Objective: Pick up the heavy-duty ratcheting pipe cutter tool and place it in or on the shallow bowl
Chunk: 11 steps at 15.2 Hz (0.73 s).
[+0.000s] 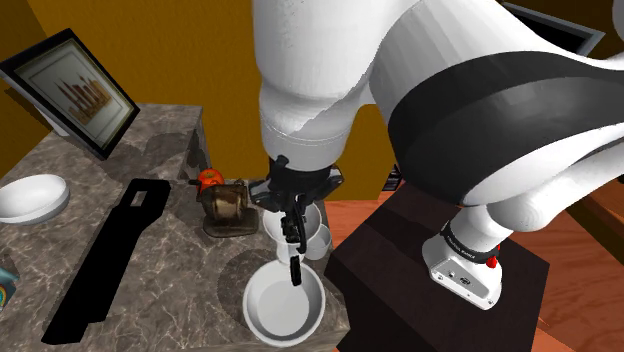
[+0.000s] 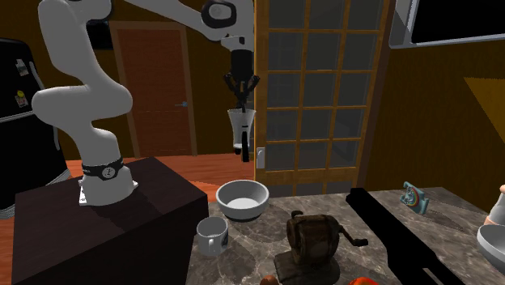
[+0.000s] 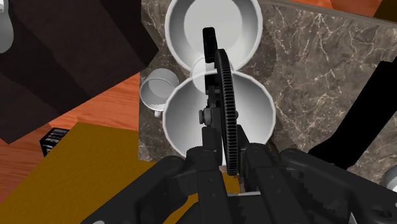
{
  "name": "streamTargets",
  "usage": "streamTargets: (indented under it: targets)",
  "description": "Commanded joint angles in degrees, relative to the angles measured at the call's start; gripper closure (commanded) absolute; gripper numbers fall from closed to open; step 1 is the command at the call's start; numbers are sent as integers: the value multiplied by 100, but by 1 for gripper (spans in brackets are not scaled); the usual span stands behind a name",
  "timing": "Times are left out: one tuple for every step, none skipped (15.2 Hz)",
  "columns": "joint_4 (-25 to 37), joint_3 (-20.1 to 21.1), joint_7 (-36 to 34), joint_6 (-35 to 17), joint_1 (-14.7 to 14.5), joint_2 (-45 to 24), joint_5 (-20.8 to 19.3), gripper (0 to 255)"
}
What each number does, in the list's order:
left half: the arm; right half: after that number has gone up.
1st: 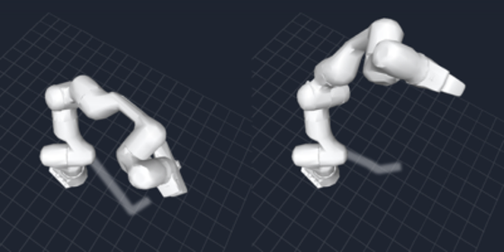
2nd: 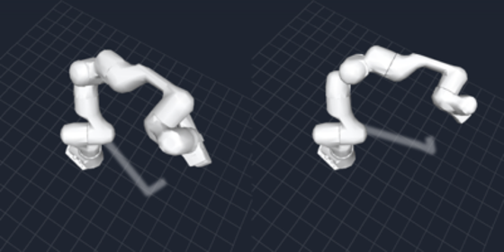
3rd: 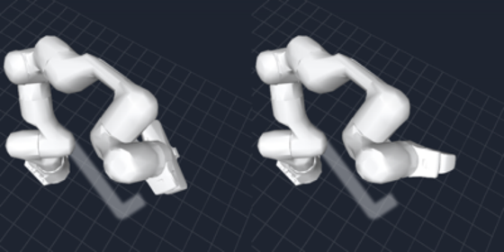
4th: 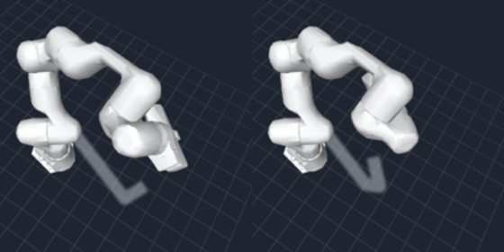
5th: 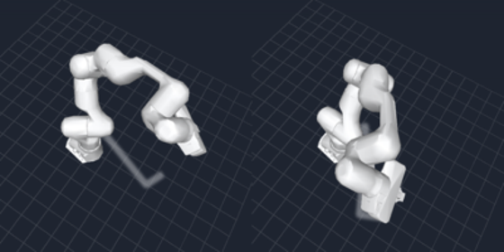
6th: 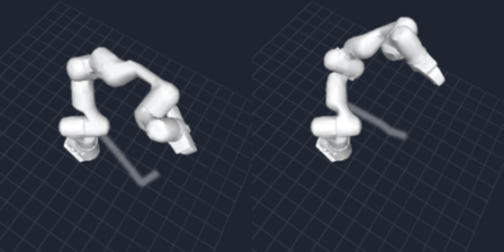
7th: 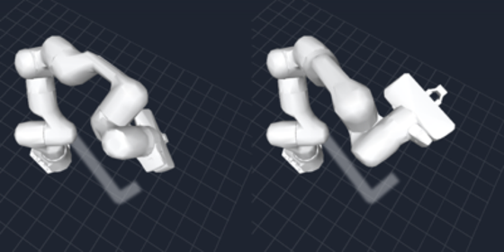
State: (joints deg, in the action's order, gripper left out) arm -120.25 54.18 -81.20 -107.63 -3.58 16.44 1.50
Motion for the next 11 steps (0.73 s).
streamTargets:
  targets:
    - [-50, 43, -62, -39, -21, 4, 17, 255]
    - [-111, 67, -85, -115, -16, -18, 5, 255]
    - [-169, 93, -111, -191, -8, -45, -12, 255]
    - [-227, 119, -138, -266, 0, -72, -29, 255]
    - [-284, 145, -165, -342, 9, -101, -48, 255]
    - [-340, 174, -195, -418, 19, -132, -69, 255]
    - [-394, 203, -226, -494, 30, -166, -92, 255]
    - [-447, 233, -259, -570, 42, -201, -117, 255]
    - [-499, 263, -294, -645, 55, -239, -145, 255]
    - [-550, 295, -330, -721, 70, -280, -176, 255]
    - [-600, 328, -369, -797, 85, -322, -210, 255]
